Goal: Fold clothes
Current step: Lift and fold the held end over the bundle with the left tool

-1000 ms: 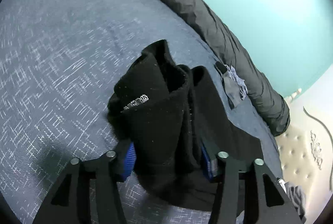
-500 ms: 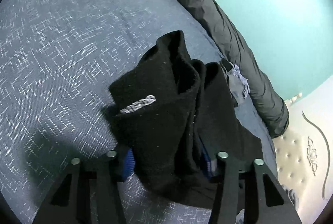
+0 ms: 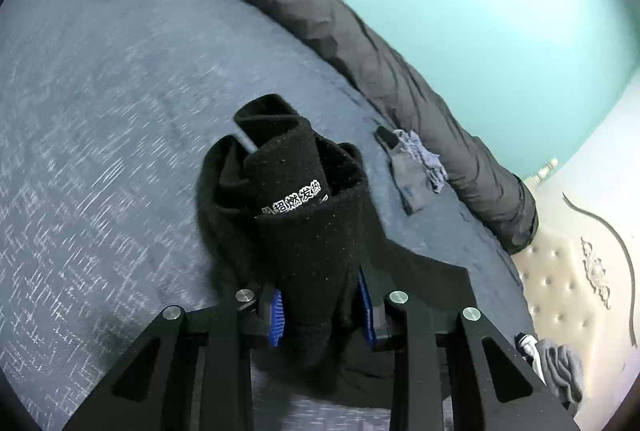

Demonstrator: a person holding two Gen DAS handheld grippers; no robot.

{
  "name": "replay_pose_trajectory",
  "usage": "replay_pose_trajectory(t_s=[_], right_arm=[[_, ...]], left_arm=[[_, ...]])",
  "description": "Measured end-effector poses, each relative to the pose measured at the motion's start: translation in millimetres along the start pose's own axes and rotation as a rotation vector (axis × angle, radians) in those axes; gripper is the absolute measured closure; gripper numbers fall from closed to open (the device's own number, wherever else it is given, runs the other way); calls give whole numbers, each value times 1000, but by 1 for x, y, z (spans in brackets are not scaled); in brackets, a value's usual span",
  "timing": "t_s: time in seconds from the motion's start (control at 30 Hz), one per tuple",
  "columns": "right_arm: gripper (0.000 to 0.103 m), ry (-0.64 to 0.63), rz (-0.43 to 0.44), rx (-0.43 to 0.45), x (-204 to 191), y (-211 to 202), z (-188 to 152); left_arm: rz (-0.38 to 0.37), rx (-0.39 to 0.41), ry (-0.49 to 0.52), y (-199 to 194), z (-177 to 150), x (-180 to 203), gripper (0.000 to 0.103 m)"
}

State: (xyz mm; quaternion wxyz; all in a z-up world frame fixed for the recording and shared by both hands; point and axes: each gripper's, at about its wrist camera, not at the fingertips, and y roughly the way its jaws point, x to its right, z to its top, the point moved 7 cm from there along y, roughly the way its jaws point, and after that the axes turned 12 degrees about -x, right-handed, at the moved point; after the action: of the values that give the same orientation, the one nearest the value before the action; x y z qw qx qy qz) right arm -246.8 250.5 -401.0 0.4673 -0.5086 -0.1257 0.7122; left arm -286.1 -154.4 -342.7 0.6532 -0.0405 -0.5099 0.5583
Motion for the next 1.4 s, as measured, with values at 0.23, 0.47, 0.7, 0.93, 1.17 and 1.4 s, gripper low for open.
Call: replay_pose_trajectory(t_s=[0.23, 0.47, 0.7, 0.93, 1.17, 1.4], right_arm=[[70, 42, 12, 40, 18, -20, 9], [70, 95, 10, 91, 43, -47, 17], [70, 150, 1, 118, 72, -66, 21], [70, 156, 16, 125, 75, -70, 24], [70, 153, 24, 129, 74, -72, 24], [69, 137, 18, 122, 65, -66, 24]], left_arm=[[-44, -22, 171, 13, -1, 103, 74], [-79, -119, 385, 63, -38, 219, 74], [75, -362, 613, 169, -144, 258, 73], [54, -390, 651, 159, -156, 271, 53], [-50, -255, 634, 86, -117, 269, 37], [52, -240, 541, 69, -84, 186, 35]])
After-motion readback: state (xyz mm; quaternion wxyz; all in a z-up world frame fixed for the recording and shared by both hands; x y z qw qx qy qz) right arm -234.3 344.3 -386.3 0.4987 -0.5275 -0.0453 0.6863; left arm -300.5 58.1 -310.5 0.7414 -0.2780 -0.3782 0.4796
